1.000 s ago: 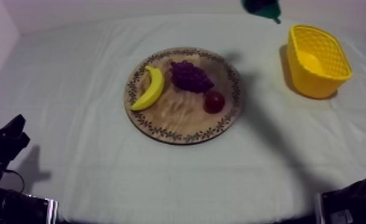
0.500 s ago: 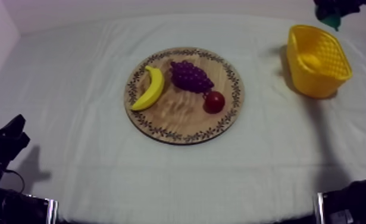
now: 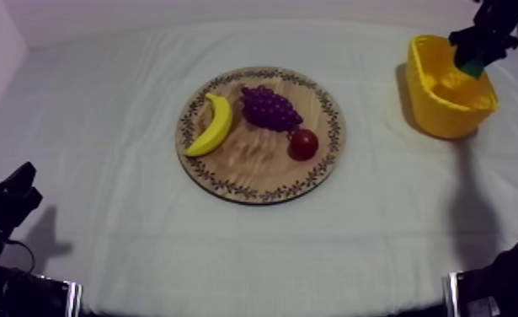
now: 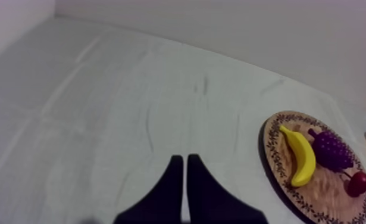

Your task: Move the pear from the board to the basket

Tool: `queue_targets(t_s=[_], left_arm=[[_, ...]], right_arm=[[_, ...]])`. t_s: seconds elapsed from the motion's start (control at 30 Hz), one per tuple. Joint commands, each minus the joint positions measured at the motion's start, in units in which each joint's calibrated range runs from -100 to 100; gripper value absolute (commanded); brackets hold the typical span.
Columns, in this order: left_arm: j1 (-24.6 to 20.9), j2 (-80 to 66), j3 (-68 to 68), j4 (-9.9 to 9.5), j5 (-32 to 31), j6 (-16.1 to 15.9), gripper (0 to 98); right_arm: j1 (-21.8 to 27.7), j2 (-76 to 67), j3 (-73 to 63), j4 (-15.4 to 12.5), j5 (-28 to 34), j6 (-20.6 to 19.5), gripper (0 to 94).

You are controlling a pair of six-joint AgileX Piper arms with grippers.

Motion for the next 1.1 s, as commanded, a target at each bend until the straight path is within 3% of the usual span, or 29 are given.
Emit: queue_targets(t_s=[0.0, 0.3, 0.6, 0.87, 1.07], left_arm=[[0.0, 0.0, 0.0, -0.03, 0.0, 0.0, 0.1], [0.0, 0.0, 0.0, -0.03, 0.0, 0.0, 0.1], [0.0, 0.0, 0.0, -0.03, 0.0, 0.0, 0.1], [0.0, 0.0, 0.0, -0.03, 0.0, 0.0, 0.1], [0.0, 0.0, 0.0, -0.03, 0.0, 0.0, 0.1]], right_arm=[[-0.1, 2.5, -0.1, -0.1, -0.5, 0.0, 43.1], [-0.3, 7.6, -2.3, -1.1, -1.7, 1.0, 65.7], [-1.3, 1.8, -0.1, -1.8, -2.2, 0.6, 75.1], [-3.5, -14.7, 6.1, -1.0, -3.4, -1.9, 55.4], [-7.6, -29.4, 16.3, 2.8, -8.2, -7.3, 42.9]])
